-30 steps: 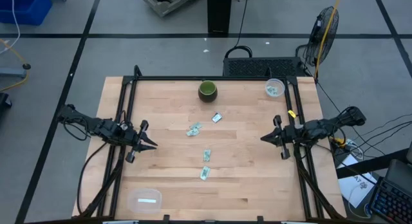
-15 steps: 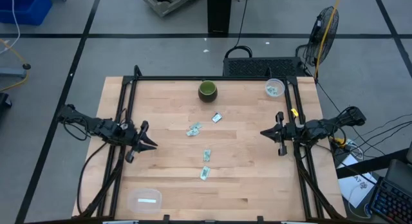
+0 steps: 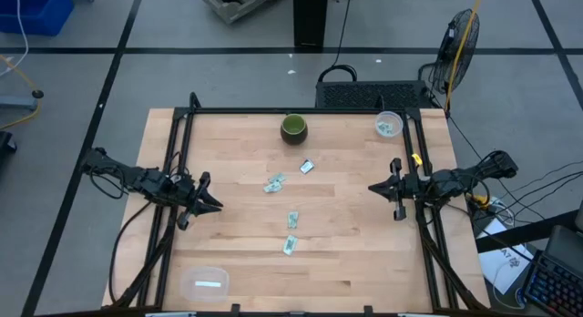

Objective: Pick and place items into bin
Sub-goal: Put the stevia packet into the bottom transparent bin

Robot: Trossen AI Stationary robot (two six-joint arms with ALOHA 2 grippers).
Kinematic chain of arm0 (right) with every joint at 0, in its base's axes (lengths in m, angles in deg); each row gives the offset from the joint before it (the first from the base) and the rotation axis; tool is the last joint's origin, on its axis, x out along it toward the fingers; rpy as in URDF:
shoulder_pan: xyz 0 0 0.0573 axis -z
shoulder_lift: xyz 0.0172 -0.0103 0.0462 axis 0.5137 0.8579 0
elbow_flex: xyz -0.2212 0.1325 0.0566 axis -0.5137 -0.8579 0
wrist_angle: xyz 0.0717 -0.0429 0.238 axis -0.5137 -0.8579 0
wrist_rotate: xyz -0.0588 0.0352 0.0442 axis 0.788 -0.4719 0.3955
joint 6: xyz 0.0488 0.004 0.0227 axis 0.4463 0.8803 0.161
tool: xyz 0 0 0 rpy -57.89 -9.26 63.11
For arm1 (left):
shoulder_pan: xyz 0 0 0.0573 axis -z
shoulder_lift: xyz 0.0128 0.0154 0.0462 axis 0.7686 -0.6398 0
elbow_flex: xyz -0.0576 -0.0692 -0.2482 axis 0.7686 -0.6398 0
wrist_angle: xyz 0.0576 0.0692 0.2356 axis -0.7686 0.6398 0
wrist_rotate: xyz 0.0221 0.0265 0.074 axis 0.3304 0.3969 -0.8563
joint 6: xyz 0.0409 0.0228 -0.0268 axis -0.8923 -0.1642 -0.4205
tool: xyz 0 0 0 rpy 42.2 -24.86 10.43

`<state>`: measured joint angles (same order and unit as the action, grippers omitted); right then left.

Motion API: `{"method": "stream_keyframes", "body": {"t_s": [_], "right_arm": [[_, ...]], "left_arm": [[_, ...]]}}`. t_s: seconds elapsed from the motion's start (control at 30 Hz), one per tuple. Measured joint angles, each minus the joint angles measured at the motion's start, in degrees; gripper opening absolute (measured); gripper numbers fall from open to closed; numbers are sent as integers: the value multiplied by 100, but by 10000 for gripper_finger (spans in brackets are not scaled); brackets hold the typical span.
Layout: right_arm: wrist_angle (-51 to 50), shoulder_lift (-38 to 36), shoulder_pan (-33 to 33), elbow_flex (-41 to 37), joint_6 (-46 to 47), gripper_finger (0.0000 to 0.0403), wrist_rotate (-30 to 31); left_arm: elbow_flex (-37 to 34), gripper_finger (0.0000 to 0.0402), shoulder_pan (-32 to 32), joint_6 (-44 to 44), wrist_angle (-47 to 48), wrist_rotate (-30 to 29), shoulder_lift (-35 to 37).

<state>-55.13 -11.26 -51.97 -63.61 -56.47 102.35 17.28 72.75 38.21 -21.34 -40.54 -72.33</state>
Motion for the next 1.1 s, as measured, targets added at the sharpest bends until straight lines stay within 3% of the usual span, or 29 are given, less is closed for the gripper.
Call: {"method": "stream_keyframes", "body": {"t_s": [0.23,0.4,0.53,0.67,0.87,1.0,1.1], "right_arm": [[22,0,0,0,2,0,-1],[22,2,0,0,2,0,-4],[22,2,1,0,2,0,-4],[22,13,0,0,2,0,-5],[22,22,0,-2,2,0,-5],[22,26,0,-2,2,0,-4],[22,26,0,-2,2,0,-6]], "left_arm": [[-2,63,0,0,-26,-26,-2],[-5,63,-1,-160,-1083,-941,-1],[2,63,-4,-1130,-2205,-1839,2],[2,63,0,-1449,-2909,-2103,2],[-1,63,-2,-1379,-3340,-2206,-40],[-15,63,-49,-644,-3405,-2788,-456],[-15,63,-162,-216,-3526,-2838,-939]]}}
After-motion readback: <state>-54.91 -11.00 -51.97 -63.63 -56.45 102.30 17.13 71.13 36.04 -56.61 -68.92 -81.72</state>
